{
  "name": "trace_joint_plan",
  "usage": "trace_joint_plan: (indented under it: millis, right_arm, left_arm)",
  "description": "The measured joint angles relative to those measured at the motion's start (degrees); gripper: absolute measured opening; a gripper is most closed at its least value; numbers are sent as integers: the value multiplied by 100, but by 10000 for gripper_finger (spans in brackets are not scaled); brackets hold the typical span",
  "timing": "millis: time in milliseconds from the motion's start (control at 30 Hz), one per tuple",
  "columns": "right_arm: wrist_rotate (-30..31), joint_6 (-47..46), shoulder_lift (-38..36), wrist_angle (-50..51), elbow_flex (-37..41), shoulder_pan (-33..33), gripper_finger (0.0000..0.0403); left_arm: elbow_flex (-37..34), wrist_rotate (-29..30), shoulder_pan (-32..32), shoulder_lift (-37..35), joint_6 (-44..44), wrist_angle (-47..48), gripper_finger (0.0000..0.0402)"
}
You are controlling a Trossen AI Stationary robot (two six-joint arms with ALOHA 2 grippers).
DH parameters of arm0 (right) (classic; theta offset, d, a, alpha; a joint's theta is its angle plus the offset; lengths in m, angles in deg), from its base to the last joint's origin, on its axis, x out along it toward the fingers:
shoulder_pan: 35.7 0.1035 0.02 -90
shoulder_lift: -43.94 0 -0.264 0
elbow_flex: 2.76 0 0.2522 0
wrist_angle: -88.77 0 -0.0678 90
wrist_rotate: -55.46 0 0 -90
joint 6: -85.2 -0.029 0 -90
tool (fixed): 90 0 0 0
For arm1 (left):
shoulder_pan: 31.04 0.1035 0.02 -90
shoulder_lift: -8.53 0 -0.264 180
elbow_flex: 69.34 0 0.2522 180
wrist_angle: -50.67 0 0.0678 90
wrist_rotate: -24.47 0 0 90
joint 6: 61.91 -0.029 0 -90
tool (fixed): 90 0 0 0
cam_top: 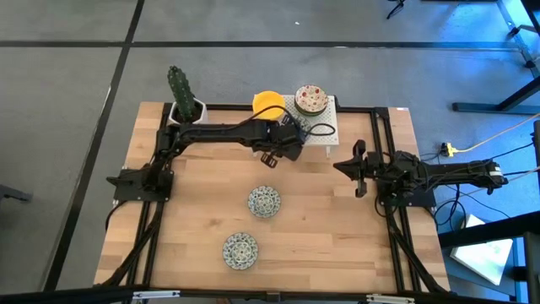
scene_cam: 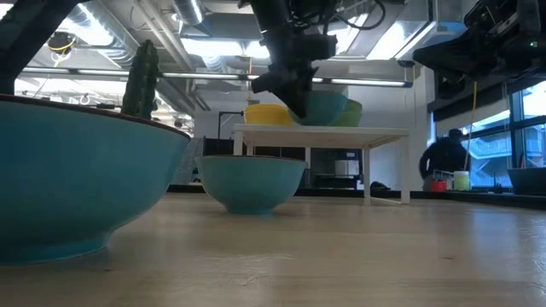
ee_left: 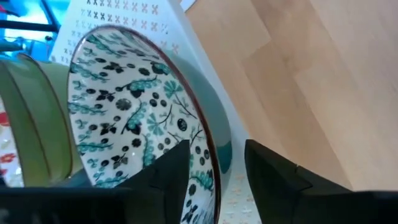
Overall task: Pick & Place Mini bowls
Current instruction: Stack the top blue bowl on top of the blue bowl on the shelf
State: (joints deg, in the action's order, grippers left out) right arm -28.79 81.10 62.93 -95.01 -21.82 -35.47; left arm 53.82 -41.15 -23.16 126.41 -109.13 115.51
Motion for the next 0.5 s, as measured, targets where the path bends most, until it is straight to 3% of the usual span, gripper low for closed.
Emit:
trace_joint_plan:
  millis: [367, 500]
  right_arm:
    - [-40, -2, 2, 11, 0, 0, 13]
    - [-41, -7, 1, 32, 0, 0, 13]
  left_arm:
    - [-4, 447, -400, -377, -230, 60, 168]
    - [-4, 717, -631, -767, -161, 590, 169]
